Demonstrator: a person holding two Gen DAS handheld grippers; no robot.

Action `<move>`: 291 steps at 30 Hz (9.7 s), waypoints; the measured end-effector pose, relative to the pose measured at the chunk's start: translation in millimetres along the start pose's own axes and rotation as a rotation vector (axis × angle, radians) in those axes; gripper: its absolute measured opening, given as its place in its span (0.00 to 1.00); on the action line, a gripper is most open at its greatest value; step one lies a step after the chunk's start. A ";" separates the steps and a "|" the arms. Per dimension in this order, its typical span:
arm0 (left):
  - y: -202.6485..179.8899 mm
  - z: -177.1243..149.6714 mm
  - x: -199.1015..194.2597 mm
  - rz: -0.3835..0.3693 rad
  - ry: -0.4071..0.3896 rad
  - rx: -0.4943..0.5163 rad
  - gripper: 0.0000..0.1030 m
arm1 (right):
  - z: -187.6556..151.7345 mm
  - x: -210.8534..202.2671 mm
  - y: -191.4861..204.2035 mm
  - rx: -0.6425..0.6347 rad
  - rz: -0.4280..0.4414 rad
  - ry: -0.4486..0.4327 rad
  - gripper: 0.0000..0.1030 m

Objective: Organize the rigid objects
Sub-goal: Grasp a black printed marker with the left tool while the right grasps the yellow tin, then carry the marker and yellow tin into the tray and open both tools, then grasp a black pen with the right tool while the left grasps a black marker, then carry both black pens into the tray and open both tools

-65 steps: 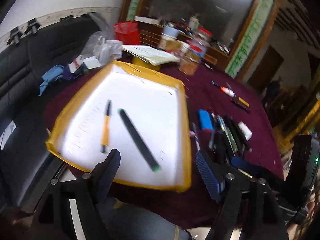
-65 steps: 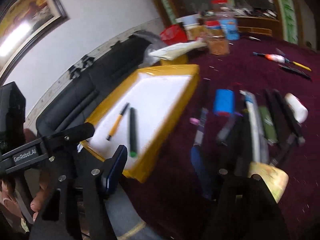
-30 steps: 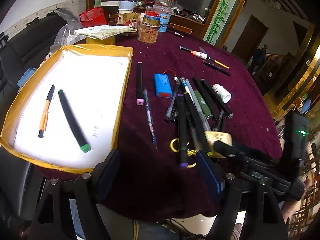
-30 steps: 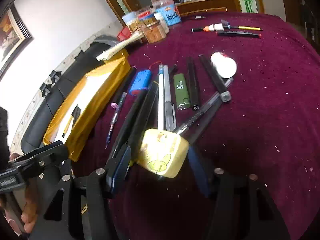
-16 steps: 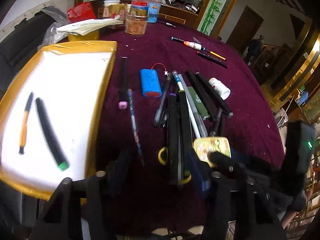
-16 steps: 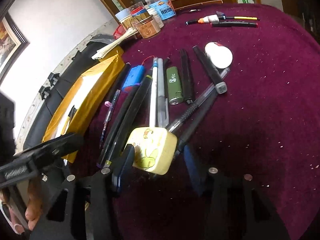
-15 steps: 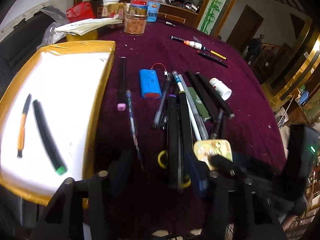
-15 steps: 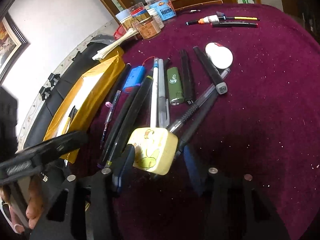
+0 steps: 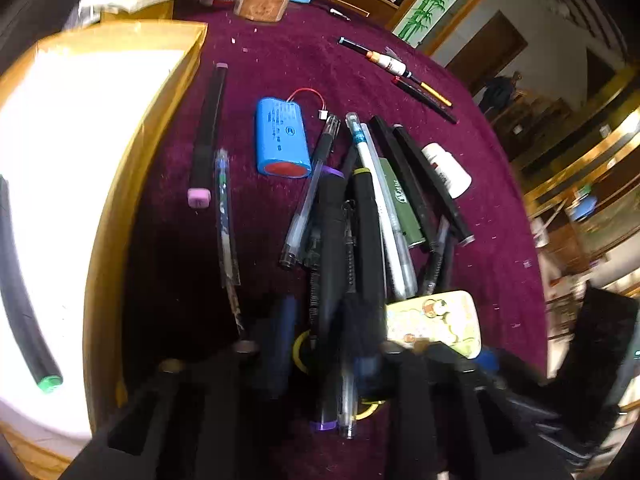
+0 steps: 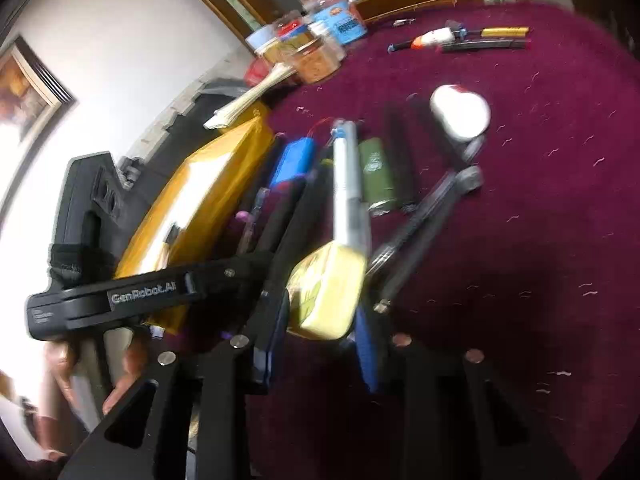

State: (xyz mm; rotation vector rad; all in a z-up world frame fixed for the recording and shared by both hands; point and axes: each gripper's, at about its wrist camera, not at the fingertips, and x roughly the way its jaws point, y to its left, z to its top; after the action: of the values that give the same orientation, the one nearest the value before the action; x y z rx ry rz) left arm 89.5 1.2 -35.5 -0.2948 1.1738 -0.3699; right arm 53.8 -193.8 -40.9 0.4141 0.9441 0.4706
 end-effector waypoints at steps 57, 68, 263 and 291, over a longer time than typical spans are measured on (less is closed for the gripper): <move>184.4 -8.7 -120.2 0.475 -0.194 -0.217 0.16 | 60.6 161.7 188.1 -0.272 0.105 0.135 0.17; 157.1 -32.5 -142.2 0.564 -0.328 -0.183 0.65 | 53.0 121.1 186.5 -0.286 0.119 0.073 0.57; 161.2 -32.2 -130.1 0.289 -0.304 -0.275 0.31 | 20.0 149.6 209.2 -0.432 0.002 0.119 0.13; -5.5 -65.6 -122.4 0.237 -0.352 0.029 0.79 | -17.4 -32.5 43.9 -0.070 -0.104 -0.073 0.61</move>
State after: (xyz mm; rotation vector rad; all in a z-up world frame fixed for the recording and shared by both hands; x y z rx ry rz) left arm -13.9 46.8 45.6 -0.1829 0.8442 -0.1197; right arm 14.1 -173.3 -5.0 0.3149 0.8715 0.3906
